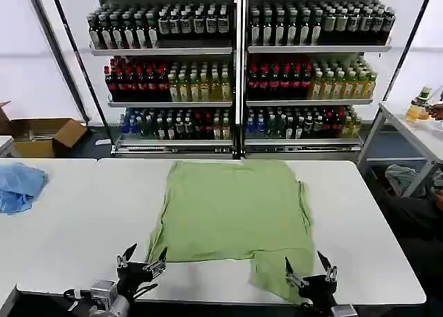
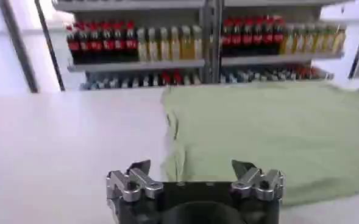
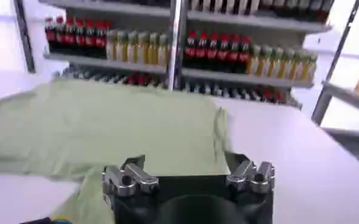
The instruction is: Fold and organize the clothes.
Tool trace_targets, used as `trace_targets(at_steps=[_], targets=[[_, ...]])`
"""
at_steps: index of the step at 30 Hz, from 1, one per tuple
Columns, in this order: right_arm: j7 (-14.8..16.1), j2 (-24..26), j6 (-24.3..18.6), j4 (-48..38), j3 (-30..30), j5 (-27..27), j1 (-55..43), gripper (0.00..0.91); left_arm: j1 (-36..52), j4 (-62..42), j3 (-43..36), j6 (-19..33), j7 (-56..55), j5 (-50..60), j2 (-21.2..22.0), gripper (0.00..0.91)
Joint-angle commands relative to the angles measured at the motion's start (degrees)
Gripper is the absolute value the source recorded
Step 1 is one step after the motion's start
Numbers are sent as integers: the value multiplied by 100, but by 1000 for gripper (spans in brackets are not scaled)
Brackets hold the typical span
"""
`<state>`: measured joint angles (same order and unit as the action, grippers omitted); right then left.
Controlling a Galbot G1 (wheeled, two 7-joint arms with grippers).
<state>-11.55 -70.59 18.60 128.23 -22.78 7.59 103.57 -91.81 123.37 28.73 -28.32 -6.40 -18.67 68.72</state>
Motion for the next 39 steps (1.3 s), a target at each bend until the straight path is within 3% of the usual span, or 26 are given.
trace_targets(at_steps=[1,13,14,15,16,17,18,20,22,24,39], targets=[[-67,-44,35,-155,214,-119,289,907,135,-341,-10,-466,14,-80,-134,907],[-205,-215,105,-332,257,3,226,907,215,-471,-53,-458,74,-177,-168,907],[-215,-228,103,-339,270,3,225,554,213,-468,-53,-452,80,-178,-170,907],[-234,-249,109,-346,290,18,224,363,210,-471,-53,-448,92,-186,-177,907],[-242,-273,128,-361,303,48,220,81,208,-473,-53,-449,100,-207,-183,746],[-241,-282,130,-368,305,66,218,30,205,-477,-52,-444,108,-220,-192,665],[-238,-293,130,-380,307,82,217,10,204,-482,-52,-438,121,-261,-204,584],[-233,-299,130,-391,311,98,211,0,207,-513,-45,-424,154,-383,-230,191],[-236,-299,130,-401,309,128,204,0,215,-522,-36,-415,175,-493,-235,101],[-241,-296,139,-421,310,165,187,0,215,-509,-34,-398,196,-544,-227,50],[-154,-306,64,-192,130,183,116,0,151,-298,52,-169,372,-540,-186,40]])
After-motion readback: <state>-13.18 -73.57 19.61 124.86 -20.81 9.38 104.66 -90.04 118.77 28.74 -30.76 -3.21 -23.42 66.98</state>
